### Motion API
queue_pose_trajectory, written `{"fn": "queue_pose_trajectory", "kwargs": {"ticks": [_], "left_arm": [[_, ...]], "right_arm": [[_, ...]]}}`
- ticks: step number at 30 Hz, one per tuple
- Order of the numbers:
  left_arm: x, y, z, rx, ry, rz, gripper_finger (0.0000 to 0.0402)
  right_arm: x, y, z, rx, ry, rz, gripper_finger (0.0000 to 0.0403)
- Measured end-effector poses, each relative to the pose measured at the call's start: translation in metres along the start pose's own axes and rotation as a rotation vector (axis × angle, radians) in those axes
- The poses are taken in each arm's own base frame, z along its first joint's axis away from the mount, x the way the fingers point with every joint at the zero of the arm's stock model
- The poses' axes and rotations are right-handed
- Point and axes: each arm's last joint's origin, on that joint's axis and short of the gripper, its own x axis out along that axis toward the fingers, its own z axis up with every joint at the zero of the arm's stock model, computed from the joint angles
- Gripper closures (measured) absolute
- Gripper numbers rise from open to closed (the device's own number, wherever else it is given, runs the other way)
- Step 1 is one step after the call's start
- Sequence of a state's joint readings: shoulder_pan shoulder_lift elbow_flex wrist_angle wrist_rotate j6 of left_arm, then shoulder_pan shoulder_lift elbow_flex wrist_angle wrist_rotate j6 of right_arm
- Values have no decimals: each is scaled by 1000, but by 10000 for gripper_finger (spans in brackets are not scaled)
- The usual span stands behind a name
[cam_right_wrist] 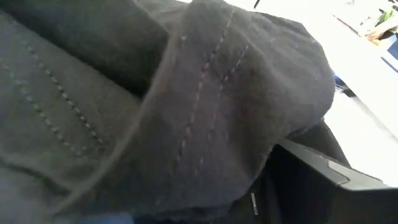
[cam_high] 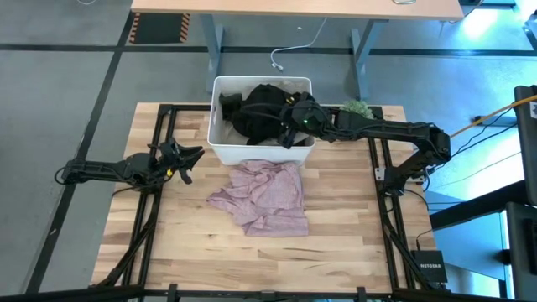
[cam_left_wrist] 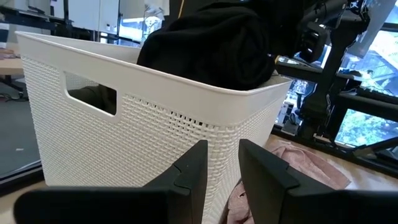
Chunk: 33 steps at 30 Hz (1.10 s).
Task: Sort clothes
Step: Put the black shirt into the white laundry organizer
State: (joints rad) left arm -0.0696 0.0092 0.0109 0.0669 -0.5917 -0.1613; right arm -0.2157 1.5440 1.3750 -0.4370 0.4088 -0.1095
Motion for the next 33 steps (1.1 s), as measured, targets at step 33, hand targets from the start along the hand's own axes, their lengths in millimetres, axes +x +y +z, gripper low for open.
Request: {"fn": "queue_pose_trajectory", "kwargs": {"ticks": [33], "left_arm": [[-3,-4,22,-27,-44,-100,315]], "right_arm": [[-58,-8,50,52,-222,100,134]]}}
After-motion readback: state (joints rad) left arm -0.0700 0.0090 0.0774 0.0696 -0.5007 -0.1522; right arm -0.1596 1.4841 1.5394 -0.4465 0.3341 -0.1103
